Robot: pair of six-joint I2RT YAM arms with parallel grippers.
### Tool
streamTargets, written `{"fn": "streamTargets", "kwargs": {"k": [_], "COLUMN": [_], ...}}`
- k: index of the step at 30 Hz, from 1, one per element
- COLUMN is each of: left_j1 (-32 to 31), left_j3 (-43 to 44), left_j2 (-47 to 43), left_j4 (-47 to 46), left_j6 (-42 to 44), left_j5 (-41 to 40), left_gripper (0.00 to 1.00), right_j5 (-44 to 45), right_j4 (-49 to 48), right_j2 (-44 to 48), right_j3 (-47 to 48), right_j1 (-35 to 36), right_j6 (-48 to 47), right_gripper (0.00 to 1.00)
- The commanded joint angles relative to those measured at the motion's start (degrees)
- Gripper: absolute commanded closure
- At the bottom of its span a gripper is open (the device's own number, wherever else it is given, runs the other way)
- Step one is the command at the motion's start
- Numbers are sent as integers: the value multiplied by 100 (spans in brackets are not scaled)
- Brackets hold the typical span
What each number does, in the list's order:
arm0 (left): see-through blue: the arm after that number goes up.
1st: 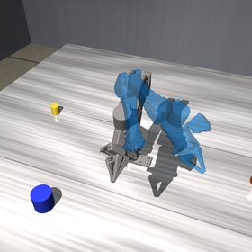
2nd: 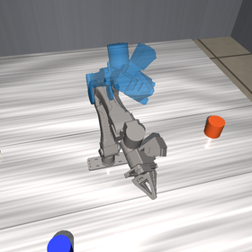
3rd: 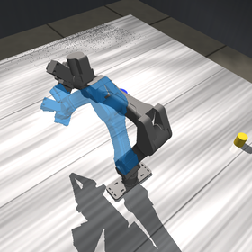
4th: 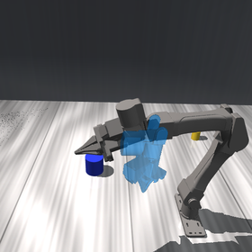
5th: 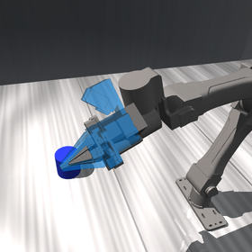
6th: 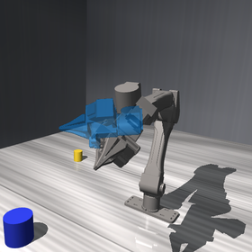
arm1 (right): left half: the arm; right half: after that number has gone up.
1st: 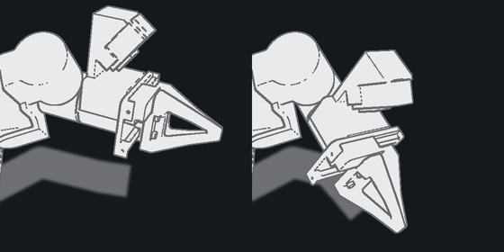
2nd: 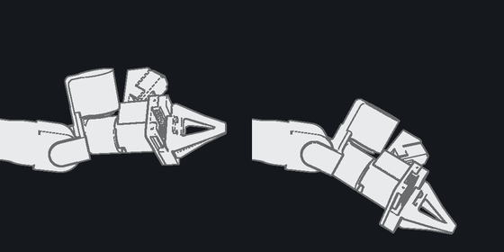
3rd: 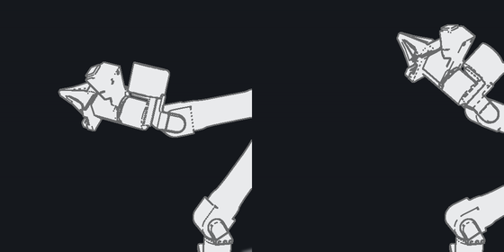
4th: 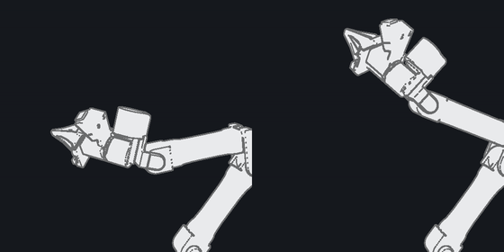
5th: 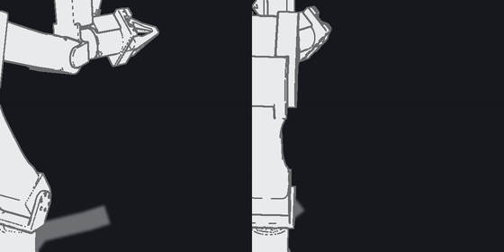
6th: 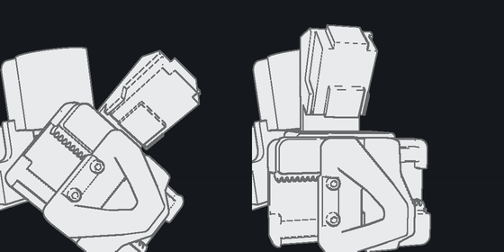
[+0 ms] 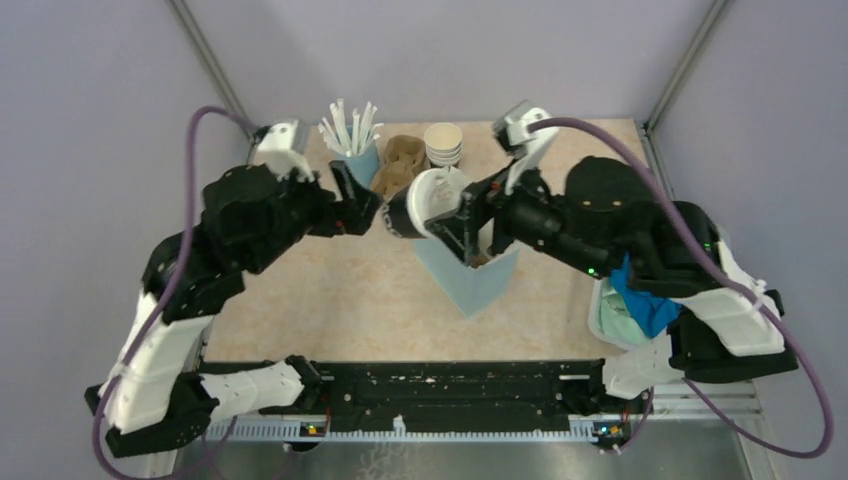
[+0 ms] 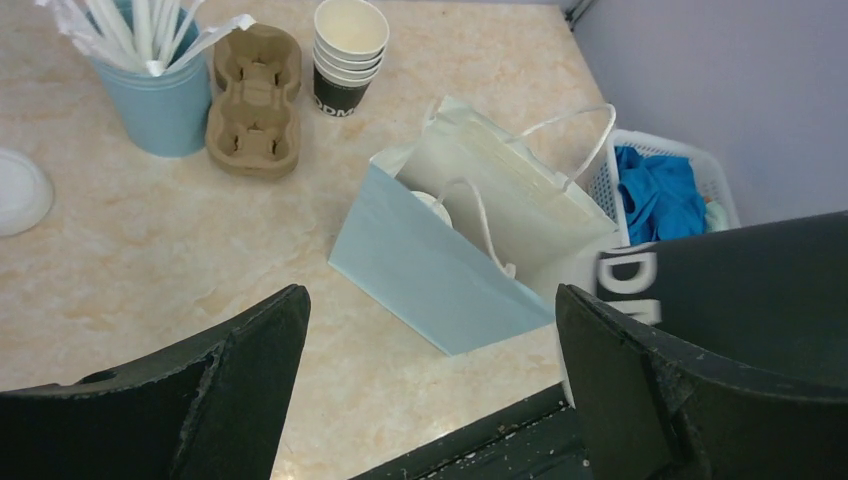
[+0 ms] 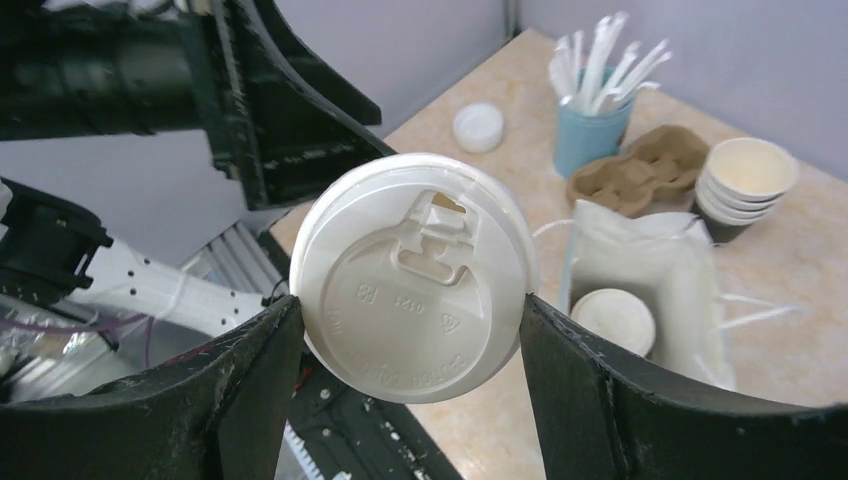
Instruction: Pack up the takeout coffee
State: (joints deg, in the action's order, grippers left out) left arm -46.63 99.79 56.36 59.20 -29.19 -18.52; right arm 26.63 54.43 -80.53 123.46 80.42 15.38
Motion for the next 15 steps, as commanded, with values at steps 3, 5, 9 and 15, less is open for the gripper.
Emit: {"fn": "streamTargets", "kwargs": {"k": [3, 5, 9, 15], "left_j1": [382, 1224, 2070, 2108], "left_j3": [1100, 1186, 1090, 1279], "left_j2": [1677, 2167, 2774, 3786], "left_j4": [-517, -691, -1299, -1444], "left_j6": [601, 489, 385, 781], "left_j5": [943, 2092, 3584, 4665], "left_gripper": [2, 2, 4, 9], "right_j5": [1309, 1676, 2522, 2669], "right_j4": [555, 665, 1049, 1400], "right_j2": [498, 651, 784, 738], "right_j3": [292, 238, 222, 155], "right_j1": [-53, -52, -68, -684], "right_j6": [-275, -346, -416, -582], "right_gripper": [28, 29, 31, 34]}}
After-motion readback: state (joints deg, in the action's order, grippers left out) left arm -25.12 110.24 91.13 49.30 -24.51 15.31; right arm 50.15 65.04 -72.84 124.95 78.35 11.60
